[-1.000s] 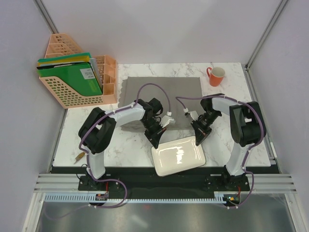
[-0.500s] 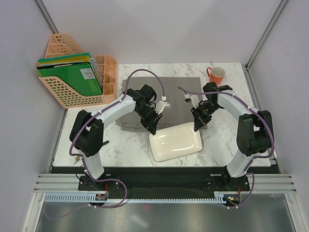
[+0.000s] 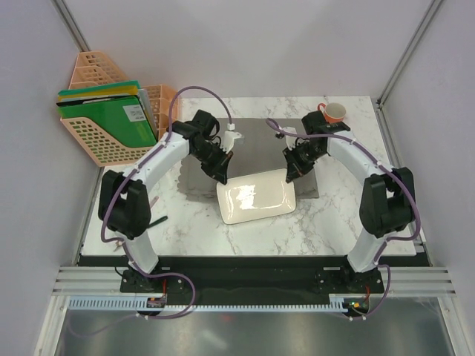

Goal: Set the dinner table for one person
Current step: Place the plate on the napkin.

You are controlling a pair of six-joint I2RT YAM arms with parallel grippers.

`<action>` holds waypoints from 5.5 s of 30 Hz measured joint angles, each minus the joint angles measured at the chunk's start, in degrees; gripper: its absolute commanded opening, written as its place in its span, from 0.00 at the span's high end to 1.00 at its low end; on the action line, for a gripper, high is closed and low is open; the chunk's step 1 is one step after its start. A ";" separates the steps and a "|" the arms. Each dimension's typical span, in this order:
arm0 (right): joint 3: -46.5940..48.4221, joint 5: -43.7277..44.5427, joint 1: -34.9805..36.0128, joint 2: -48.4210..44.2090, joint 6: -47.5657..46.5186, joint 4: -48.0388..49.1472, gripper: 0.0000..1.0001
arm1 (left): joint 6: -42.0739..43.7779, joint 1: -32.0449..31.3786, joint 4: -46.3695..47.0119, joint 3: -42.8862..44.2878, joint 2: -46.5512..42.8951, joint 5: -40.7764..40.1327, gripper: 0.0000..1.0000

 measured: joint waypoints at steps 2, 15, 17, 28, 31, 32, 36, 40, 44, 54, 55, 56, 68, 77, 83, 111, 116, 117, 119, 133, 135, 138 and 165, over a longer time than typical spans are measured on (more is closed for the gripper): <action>1.57 0.50 0.74 1.09 1.03 1.18 1.00 | 0.39 1.53 -0.02 0.87 0.00 -0.11 0.98; 13.16 2.25 1.36 11.17 3.85 3.91 1.00 | 1.90 5.99 -0.72 10.01 6.19 -2.43 0.98; 15.17 3.15 1.36 12.85 3.85 3.50 1.00 | 2.08 6.12 -0.55 11.13 7.91 -2.75 0.98; 24.76 5.86 0.63 19.54 5.35 4.22 1.00 | 4.17 8.26 -2.69 26.84 19.28 -4.74 0.98; 25.81 6.19 0.63 19.47 5.75 4.48 1.00 | 4.24 8.72 -2.69 27.93 19.45 -4.50 0.98; 25.97 6.32 0.63 19.39 5.90 4.44 1.00 | 4.24 8.85 -2.60 28.06 19.39 -4.42 0.98; 26.77 7.72 0.96 19.21 6.14 4.20 1.00 | 4.22 9.07 -2.32 28.17 19.39 -4.13 0.98; 27.45 8.57 1.16 19.21 6.95 5.38 1.00 | 4.20 9.57 -2.29 29.90 19.47 -4.17 0.98; 28.17 8.63 1.29 19.39 7.63 7.10 1.00 | 4.20 10.29 -1.70 31.21 19.50 -4.20 0.98; 29.05 11.69 1.44 22.03 9.86 10.05 1.00 | 4.20 10.71 0.11 33.90 23.32 -4.48 0.98; 29.16 11.85 1.42 22.34 10.38 10.14 1.00 | 4.20 10.71 0.00 34.40 23.71 -4.55 0.98; 29.16 12.02 1.42 22.51 10.84 10.36 1.00 | 4.20 10.73 0.00 34.82 24.04 -4.68 0.98; 26.60 12.66 1.05 22.77 13.09 14.14 1.00 | 4.22 10.93 0.31 38.71 27.06 -4.92 0.98; 25.57 12.20 0.44 23.45 14.29 15.89 1.00 | 4.22 11.15 3.89 38.03 28.48 -3.98 0.98; 28.13 11.93 0.11 27.12 15.93 18.29 1.00 | 4.17 11.82 8.50 34.34 28.57 -4.22 0.98; 30.42 15.65 0.13 33.09 15.37 23.08 1.00 | 0.87 11.39 8.17 34.77 35.41 -5.97 0.98; 30.64 15.96 0.15 32.92 15.50 22.36 1.00 | 0.83 11.23 8.17 34.77 35.26 -5.95 0.98; 30.62 16.11 0.15 32.65 15.54 22.05 1.00 | 0.72 11.13 8.13 34.77 35.21 -5.95 0.98; 30.27 16.61 0.15 32.00 15.65 21.35 1.00 | 0.57 10.86 8.02 34.77 34.88 -5.92 0.98; 30.18 18.49 0.37 27.04 14.91 12.63 1.00 | 0.24 9.70 6.19 35.30 31.98 -5.84 0.98; 30.12 18.62 0.37 26.93 14.67 12.11 1.00 | 0.24 9.64 6.19 35.32 31.98 -5.75 0.98; 29.42 18.69 0.37 26.18 14.60 11.69 1.00 | 0.24 9.53 6.23 35.32 31.98 -5.57 0.98; 12.59 18.64 2.12 4.35 15.50 10.29 1.00 | 0.28 5.95 4.61 23.56 15.19 -7.23 0.98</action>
